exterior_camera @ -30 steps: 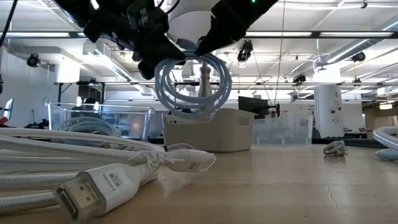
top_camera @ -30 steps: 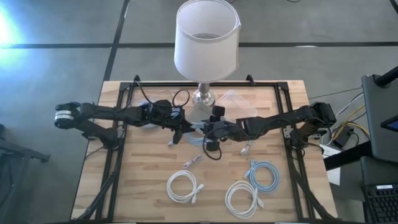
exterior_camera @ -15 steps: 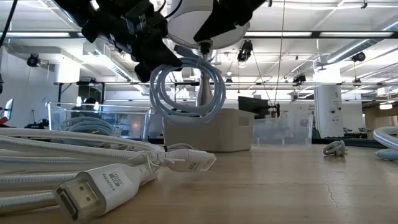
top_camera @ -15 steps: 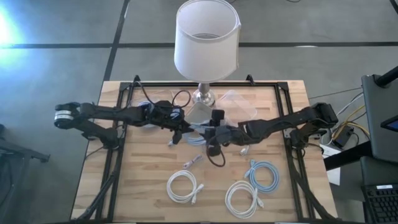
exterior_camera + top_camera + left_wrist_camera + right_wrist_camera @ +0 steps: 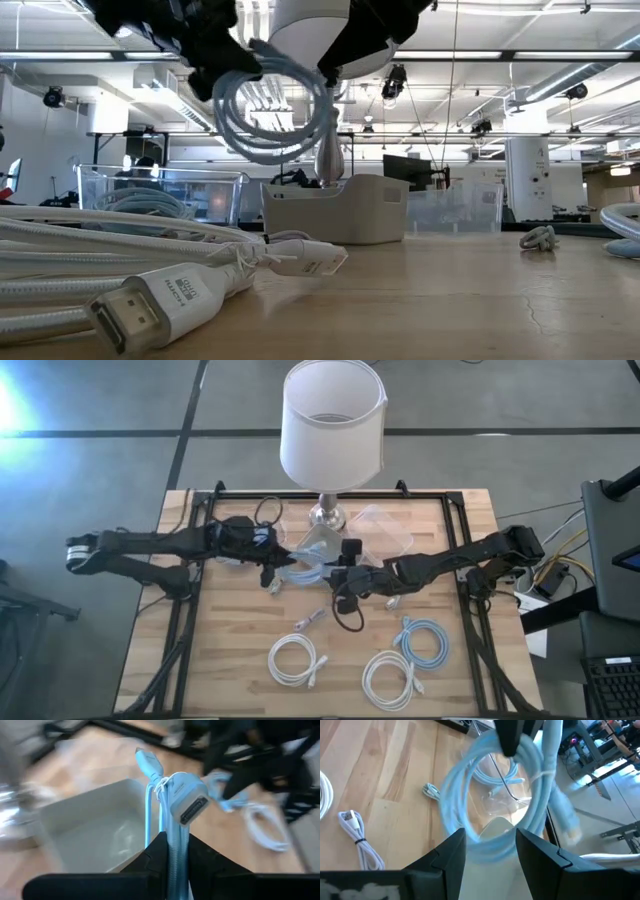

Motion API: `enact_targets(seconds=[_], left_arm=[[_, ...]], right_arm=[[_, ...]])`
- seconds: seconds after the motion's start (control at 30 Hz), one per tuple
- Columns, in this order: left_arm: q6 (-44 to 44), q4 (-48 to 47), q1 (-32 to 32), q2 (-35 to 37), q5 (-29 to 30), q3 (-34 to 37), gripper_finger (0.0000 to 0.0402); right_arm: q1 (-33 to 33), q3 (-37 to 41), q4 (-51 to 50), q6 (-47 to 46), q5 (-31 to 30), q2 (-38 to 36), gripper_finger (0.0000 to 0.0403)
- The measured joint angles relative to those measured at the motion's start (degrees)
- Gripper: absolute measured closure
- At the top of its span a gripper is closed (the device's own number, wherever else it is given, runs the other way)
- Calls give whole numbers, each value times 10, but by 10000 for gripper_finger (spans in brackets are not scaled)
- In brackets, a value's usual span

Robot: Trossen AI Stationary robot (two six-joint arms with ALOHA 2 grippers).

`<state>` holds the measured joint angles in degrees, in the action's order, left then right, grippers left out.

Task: Pick & Place USB Port
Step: Put the left blue HDMI cable into the left transparent bin

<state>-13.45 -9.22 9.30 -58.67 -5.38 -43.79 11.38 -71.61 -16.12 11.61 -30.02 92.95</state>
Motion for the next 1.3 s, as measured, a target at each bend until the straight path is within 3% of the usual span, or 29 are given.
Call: enact_targets(seconds=[0.33,0.63,1.0,1.3], left_arm=[[12,-162,1,95,191,0,350],[12,-190,0,158,212,0,349],[-62,-313,1,195,343,0,349],[-88,-311,5,188,349,42,349]], right_arm=[[0,1,0,-7,0,0,247],[0,1,0,-7,0,0,242],[0,1,0,-6,0,0,253],[0,2,0,-6,0,1,250]])
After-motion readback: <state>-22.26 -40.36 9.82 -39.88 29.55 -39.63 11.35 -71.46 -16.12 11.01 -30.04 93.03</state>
